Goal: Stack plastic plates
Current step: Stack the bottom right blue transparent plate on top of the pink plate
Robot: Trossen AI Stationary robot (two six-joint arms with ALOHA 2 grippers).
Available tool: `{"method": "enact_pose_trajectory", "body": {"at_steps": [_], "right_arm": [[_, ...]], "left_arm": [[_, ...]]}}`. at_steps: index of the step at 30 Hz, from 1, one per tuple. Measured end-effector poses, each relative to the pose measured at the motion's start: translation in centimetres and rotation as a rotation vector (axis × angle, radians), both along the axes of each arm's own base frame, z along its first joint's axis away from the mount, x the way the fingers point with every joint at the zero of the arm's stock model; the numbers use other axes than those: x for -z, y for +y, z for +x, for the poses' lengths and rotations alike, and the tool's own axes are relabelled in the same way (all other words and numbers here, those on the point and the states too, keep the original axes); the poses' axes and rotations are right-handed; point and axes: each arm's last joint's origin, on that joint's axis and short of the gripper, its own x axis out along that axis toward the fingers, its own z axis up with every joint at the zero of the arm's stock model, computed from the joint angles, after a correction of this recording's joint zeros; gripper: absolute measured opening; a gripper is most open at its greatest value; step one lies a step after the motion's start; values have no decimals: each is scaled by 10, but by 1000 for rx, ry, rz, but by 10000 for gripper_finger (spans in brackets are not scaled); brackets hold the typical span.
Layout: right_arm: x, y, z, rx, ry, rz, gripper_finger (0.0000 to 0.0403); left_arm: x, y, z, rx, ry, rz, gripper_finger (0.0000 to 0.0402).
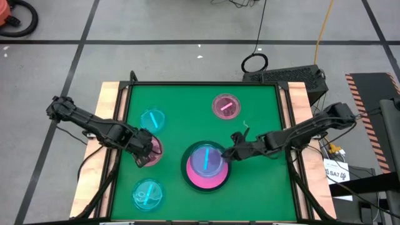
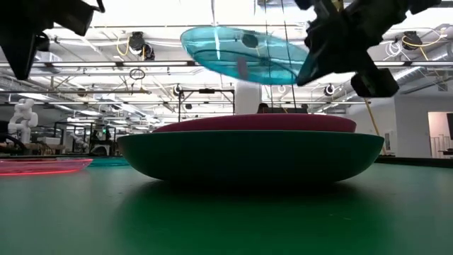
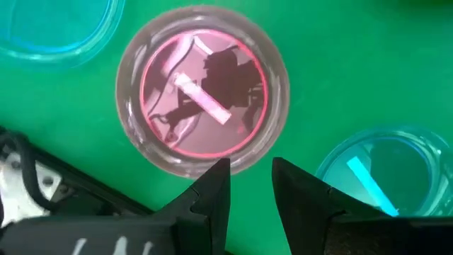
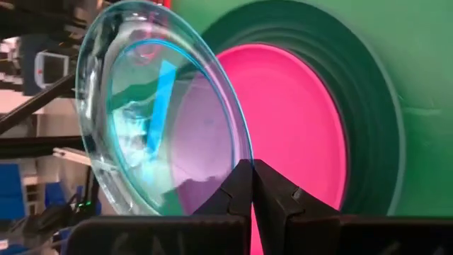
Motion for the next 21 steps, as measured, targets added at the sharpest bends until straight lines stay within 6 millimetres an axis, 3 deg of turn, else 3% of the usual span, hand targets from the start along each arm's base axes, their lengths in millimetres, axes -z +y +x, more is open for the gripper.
{"method": "enact_pose_trajectory", "body": {"at_steps": [12, 21], "right_arm": [[30, 7, 13, -16, 103, 71, 0], [32, 8, 13, -28, 116, 86, 21]], "left_arm": [[0, 5, 2, 54, -22, 66, 113], [0, 6, 2, 61, -26, 92, 113]]}}
